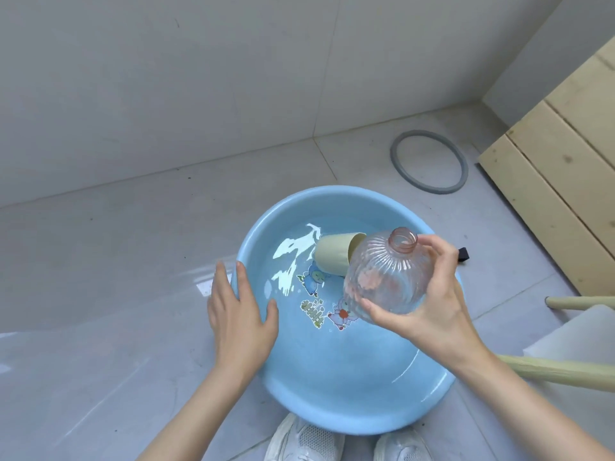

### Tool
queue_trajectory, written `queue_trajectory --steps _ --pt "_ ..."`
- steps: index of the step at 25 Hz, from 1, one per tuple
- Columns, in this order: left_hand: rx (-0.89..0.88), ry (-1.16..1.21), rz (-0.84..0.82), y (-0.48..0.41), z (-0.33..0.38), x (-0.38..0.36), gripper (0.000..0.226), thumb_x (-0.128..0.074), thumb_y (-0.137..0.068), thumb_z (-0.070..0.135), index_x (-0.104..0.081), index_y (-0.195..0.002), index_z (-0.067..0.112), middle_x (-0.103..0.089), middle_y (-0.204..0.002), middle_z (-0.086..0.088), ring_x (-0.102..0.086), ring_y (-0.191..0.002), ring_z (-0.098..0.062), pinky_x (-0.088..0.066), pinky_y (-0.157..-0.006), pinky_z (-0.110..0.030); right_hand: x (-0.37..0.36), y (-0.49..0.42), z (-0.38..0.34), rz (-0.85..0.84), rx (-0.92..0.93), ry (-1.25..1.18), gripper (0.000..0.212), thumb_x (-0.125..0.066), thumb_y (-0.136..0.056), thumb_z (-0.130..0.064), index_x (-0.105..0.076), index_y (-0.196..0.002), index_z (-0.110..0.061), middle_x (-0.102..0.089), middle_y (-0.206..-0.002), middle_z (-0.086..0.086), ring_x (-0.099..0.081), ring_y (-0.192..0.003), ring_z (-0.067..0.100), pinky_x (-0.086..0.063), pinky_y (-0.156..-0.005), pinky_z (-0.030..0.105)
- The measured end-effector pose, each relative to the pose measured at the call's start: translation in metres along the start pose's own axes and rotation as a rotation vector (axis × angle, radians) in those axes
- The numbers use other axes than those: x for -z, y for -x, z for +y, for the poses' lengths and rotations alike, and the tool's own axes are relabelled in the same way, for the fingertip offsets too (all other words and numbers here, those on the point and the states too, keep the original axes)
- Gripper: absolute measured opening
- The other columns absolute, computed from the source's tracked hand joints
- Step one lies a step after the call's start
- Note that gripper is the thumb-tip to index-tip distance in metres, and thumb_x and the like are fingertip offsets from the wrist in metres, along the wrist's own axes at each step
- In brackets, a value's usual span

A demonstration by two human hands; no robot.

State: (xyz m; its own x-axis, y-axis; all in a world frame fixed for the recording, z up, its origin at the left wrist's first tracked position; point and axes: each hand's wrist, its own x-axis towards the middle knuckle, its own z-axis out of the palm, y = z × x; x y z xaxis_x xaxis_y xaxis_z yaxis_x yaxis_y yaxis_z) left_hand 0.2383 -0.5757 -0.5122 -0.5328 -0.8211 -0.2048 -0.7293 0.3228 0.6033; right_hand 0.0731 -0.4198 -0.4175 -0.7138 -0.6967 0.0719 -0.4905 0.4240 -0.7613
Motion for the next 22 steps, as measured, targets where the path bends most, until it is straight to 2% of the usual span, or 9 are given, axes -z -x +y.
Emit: queue_trajectory --steps 3,5,7,9,12,14,16,19,22 --pt "-0.198 0.168 -0.086 0.001 0.012 0.023 0.071 -0.049 -0.083 0.050 -0.027 -0.147 0.027 -0.006 -0.159 0.005 -0.007 -0.144 -0.010 -0.010 -0.118 -0.032 -0.007 -0.004 -0.020 -0.043 0.020 0.002 0.092 -0.080 -0.049 -0.055 -0.022 -0.119 -0.044 -0.038 -0.121 -0.036 -0.047 -0.112 -0.008 -0.032 -0.088 0.001" --pt "-0.339 0.304 -0.216 0.002 0.022 0.041 0.077 -0.060 -0.078 0.053 -0.022 -0.143 0.041 -0.013 -0.155 0.019 -0.011 -0.140 0.005 -0.014 -0.113 -0.016 -0.011 -0.005 -0.032 -0.054 0.033 -0.007 0.091 -0.079 -0.049 -0.055 -0.024 -0.120 -0.040 -0.039 -0.120 -0.036 -0.047 -0.113 -0.008 -0.032 -0.089 0.001" --pt "-0.429 0.354 -0.324 0.002 0.032 0.054 0.092 -0.069 -0.070 0.056 -0.016 -0.144 0.044 -0.016 -0.151 0.027 -0.012 -0.138 0.012 -0.013 -0.108 -0.005 -0.014 -0.007 -0.045 -0.083 0.039 -0.014 0.090 -0.082 -0.049 -0.051 -0.027 -0.119 -0.038 -0.041 -0.120 -0.034 -0.048 -0.114 -0.007 -0.035 -0.090 0.004" --pt "-0.468 0.400 -0.369 0.002 0.039 0.062 0.104 -0.081 -0.066 0.050 -0.016 -0.146 0.042 -0.020 -0.150 0.029 -0.014 -0.138 0.011 -0.016 -0.108 -0.006 -0.016 -0.008 -0.057 -0.130 0.040 -0.025 0.090 -0.086 -0.050 -0.043 -0.029 -0.119 -0.037 -0.045 -0.118 -0.032 -0.049 -0.113 -0.007 -0.036 -0.088 0.004" --pt "-0.440 0.515 -0.352 0.001 0.048 0.071 0.107 -0.088 -0.059 0.043 -0.025 -0.145 0.040 -0.033 -0.144 0.030 -0.028 -0.135 0.008 -0.029 -0.107 -0.017 -0.020 -0.010 -0.070 -0.177 0.054 -0.027 0.092 -0.091 -0.051 -0.034 -0.030 -0.119 -0.037 -0.048 -0.118 -0.028 -0.048 -0.112 -0.009 -0.035 -0.085 0.001" --pt "-0.414 0.596 -0.339 0.000 0.052 0.076 0.103 -0.091 -0.056 0.033 -0.031 -0.138 0.041 -0.043 -0.134 0.033 -0.040 -0.126 0.010 -0.036 -0.097 -0.012 -0.023 -0.012 -0.079 -0.191 0.049 -0.038 0.091 -0.093 -0.051 -0.031 -0.031 -0.118 -0.037 -0.049 -0.117 -0.028 -0.049 -0.110 -0.009 -0.036 -0.083 0.002" --pt "-0.396 0.658 -0.324 0.000 0.055 0.078 0.098 -0.093 -0.053 0.023 -0.035 -0.130 0.040 -0.046 -0.123 0.040 -0.046 -0.115 0.016 -0.038 -0.084 -0.002 -0.025 -0.013 -0.085 -0.191 0.047 -0.047 0.091 -0.092 -0.050 -0.032 -0.031 -0.118 -0.037 -0.050 -0.115 -0.027 -0.050 -0.108 -0.008 -0.037 -0.082 0.003" --pt "-0.377 0.703 -0.291 0.000 0.057 0.079 0.094 -0.089 -0.047 0.030 -0.035 -0.123 0.045 -0.046 -0.122 0.041 -0.048 -0.113 0.015 -0.038 -0.080 -0.001 -0.028 -0.015 -0.091 -0.192 0.060 -0.015 0.094 -0.091 -0.047 -0.041 -0.028 -0.117 -0.046 -0.049 -0.120 -0.024 -0.048 -0.113 -0.004 -0.037 -0.088 0.006" --pt "-0.361 0.683 -0.239 -0.001 0.053 0.077 0.098 -0.083 -0.043 0.045 -0.034 -0.128 0.047 -0.048 -0.126 0.036 -0.049 -0.117 0.010 -0.041 -0.084 -0.007 -0.029 -0.016 -0.091 -0.205 0.087 0.015 0.093 -0.085 -0.046 -0.052 -0.026 -0.117 -0.047 -0.047 -0.121 -0.023 -0.047 -0.118 0.001 -0.040 -0.094 0.017"
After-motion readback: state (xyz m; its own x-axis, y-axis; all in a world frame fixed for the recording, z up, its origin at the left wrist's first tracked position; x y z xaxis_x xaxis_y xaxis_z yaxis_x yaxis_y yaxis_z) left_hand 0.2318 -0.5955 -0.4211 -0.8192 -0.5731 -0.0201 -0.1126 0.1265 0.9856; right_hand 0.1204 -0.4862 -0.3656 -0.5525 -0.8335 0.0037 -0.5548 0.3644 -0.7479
